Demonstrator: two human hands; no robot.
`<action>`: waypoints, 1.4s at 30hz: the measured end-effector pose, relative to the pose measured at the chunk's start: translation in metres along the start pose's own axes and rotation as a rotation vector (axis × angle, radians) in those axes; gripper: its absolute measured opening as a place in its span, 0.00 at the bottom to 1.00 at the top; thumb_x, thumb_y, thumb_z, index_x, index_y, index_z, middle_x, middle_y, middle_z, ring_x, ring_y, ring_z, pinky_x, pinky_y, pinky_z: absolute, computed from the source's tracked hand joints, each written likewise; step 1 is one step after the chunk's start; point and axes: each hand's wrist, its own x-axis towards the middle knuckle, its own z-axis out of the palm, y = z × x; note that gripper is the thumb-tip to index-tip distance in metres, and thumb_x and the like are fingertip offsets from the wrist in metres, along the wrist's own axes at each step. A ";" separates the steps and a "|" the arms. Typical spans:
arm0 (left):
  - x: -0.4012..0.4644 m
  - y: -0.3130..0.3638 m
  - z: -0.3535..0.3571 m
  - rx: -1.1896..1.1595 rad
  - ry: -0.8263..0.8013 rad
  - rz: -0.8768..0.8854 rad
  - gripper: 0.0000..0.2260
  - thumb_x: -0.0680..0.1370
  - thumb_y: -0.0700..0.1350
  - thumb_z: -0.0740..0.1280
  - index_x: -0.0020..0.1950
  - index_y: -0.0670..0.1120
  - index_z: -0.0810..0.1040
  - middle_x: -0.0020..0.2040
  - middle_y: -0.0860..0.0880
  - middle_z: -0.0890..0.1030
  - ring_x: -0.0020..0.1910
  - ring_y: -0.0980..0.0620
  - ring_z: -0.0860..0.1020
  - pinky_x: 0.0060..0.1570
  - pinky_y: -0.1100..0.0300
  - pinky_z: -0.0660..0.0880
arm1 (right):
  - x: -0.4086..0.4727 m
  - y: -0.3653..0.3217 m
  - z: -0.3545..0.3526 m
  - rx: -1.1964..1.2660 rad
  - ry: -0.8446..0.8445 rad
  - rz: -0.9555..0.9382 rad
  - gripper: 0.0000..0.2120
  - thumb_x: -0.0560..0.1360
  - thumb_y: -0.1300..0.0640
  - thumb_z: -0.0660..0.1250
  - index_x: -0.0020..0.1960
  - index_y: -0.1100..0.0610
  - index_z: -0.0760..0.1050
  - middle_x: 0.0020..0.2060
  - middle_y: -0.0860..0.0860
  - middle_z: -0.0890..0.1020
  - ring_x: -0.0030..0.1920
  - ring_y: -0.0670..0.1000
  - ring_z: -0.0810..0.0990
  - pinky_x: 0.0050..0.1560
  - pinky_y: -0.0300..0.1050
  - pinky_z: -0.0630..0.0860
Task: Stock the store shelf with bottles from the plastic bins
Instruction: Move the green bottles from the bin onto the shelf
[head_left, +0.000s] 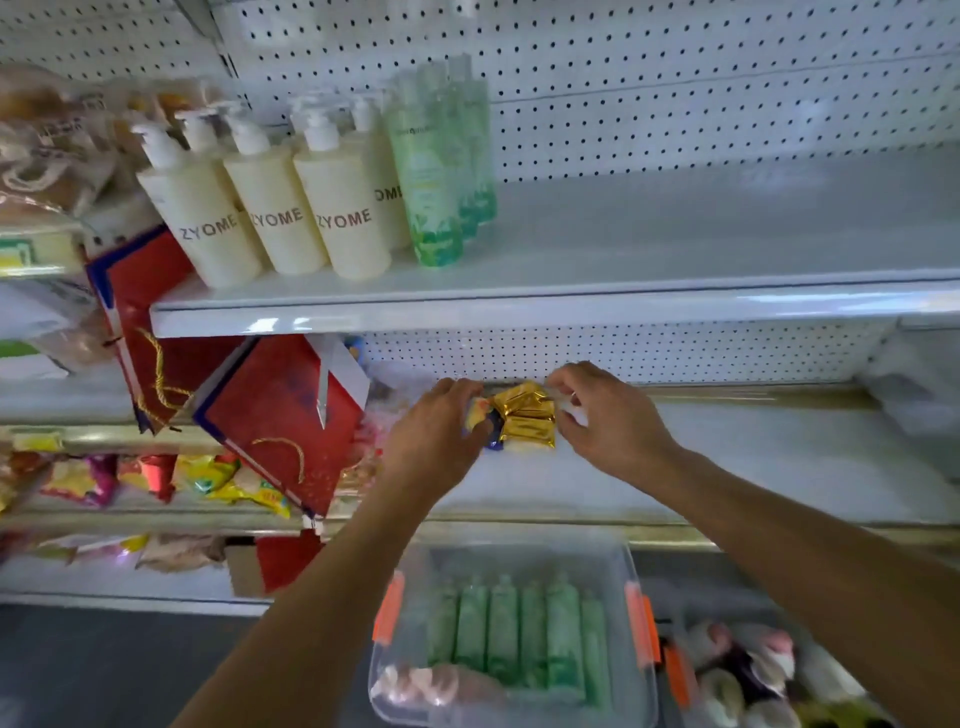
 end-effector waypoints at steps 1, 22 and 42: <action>-0.005 -0.002 0.012 -0.007 -0.030 -0.016 0.15 0.76 0.50 0.67 0.63 0.52 0.73 0.59 0.50 0.77 0.55 0.49 0.78 0.51 0.51 0.76 | -0.007 0.006 0.009 0.001 -0.028 0.013 0.16 0.76 0.57 0.65 0.64 0.53 0.71 0.58 0.50 0.78 0.55 0.52 0.77 0.51 0.50 0.76; -0.061 -0.104 0.309 -0.259 -0.692 -0.308 0.16 0.76 0.47 0.69 0.63 0.46 0.75 0.60 0.48 0.80 0.56 0.49 0.79 0.58 0.56 0.74 | -0.118 0.143 0.291 0.061 -0.624 0.552 0.20 0.77 0.55 0.65 0.67 0.57 0.67 0.62 0.55 0.75 0.63 0.54 0.75 0.59 0.45 0.71; -0.065 -0.123 0.426 -0.286 -0.893 -0.355 0.23 0.74 0.30 0.57 0.61 0.49 0.80 0.65 0.43 0.68 0.67 0.44 0.68 0.70 0.55 0.66 | -0.106 0.199 0.404 0.197 -0.711 0.951 0.37 0.66 0.30 0.67 0.59 0.61 0.75 0.61 0.61 0.73 0.62 0.61 0.72 0.58 0.49 0.72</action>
